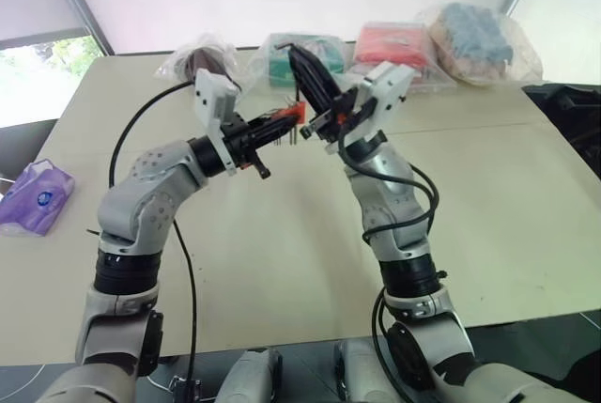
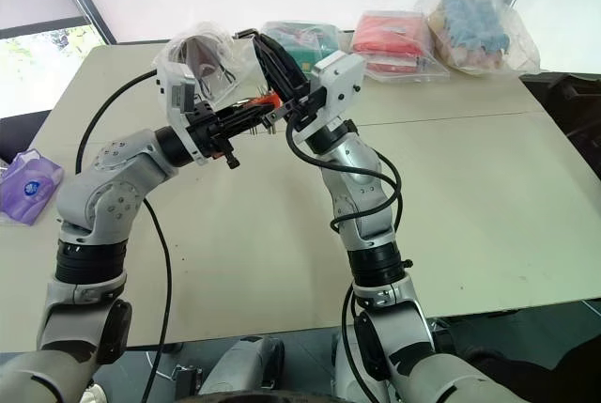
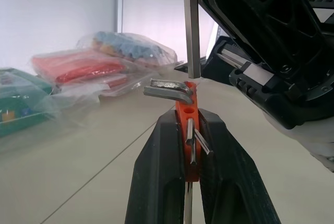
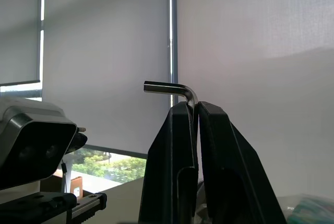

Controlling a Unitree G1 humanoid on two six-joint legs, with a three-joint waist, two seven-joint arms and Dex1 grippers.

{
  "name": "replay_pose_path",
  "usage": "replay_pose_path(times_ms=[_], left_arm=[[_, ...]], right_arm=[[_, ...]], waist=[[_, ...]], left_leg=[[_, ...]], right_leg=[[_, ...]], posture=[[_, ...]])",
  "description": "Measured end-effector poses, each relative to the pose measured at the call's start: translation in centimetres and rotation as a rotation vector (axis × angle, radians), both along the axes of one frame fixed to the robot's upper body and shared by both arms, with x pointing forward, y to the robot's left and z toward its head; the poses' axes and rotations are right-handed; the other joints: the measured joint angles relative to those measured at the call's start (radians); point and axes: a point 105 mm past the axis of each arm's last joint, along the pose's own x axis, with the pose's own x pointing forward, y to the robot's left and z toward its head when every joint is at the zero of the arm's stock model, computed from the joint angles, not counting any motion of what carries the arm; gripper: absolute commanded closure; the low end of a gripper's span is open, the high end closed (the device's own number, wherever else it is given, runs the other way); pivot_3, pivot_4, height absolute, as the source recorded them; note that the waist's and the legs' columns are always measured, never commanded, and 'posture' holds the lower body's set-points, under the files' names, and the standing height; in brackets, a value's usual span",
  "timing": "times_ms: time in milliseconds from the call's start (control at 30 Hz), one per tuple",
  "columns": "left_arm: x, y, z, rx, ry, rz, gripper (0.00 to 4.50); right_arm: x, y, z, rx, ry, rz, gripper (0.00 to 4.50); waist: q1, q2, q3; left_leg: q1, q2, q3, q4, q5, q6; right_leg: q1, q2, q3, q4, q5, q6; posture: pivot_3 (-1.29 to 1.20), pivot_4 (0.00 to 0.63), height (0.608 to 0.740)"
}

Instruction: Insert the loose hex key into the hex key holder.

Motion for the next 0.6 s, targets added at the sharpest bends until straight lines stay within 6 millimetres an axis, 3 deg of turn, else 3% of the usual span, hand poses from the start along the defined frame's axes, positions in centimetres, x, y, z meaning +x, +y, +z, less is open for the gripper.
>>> replay_pose_path(times_ms=[600], left_arm=[[-0.26, -0.19, 0.05, -0.006, 0.016, -0.017, 4.5]], right_arm=[[0.43, -0.2, -0.5, 0.004, 0.002, -0.015, 4.44]], waist=[[0.0, 0.0, 0.0]], left_leg=[[0.0, 0.0, 0.0, 0.0, 0.0, 0.0]], right_leg=[[0.0, 0.0, 0.0, 0.0, 0.0, 0.0]], posture=[[0.0, 0.15, 0.74]])
